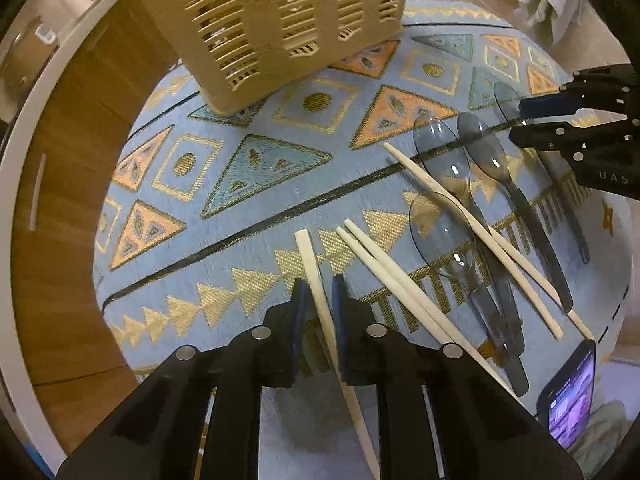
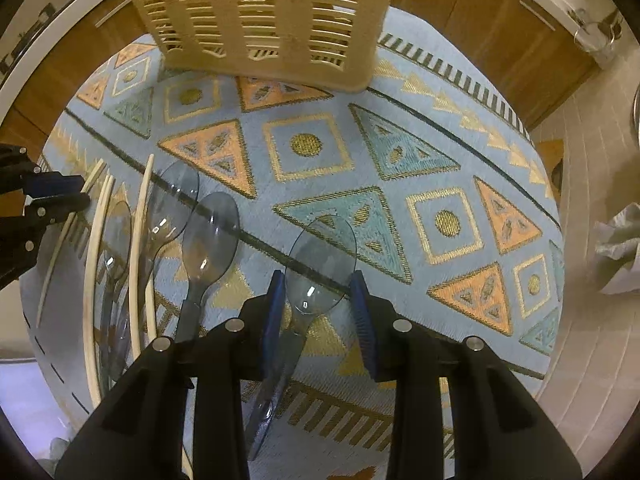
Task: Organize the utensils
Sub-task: 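Grasp a wooden chopstick with the left tool while the right tool grasps a clear spoon, then lift the chopstick and spoon into the beige basket and open both tools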
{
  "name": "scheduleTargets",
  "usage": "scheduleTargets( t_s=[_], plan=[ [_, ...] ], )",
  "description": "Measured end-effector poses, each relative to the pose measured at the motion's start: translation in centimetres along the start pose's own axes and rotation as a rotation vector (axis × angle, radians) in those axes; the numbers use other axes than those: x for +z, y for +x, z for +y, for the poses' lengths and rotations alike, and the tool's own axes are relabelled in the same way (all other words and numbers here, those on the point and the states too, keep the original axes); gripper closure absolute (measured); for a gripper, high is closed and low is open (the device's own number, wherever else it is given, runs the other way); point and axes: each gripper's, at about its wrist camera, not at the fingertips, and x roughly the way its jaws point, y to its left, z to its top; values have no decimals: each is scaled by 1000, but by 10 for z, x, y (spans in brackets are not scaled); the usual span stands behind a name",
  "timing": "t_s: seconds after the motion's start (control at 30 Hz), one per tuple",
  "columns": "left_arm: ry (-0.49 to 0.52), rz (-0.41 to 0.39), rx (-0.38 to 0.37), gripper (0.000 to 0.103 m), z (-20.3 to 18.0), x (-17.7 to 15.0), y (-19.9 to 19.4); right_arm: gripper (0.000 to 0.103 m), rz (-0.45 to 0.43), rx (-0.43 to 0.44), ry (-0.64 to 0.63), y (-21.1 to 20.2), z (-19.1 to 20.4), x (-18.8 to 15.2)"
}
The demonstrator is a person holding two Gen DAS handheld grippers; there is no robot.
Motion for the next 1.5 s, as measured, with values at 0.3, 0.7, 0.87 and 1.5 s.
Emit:
scheduleTargets(
  t_s=[0.3,0.7,0.87,1.5],
  plan=[
    [-111,-118,-51,99,4,-8,-10,74,-144,-45,-82,-26,29,-15],
    [-299,-440,-154,99,30,-31,-83,74,-351,20,-109,-92,44,-55],
    [-284,-562,-147,99,26,-31,-123,74,-446,30,-111,-124,44,-57],
    [-372,-926,-149,99,50,33,-206,75,-822,122,59,-222,13,-17]
  ],
)
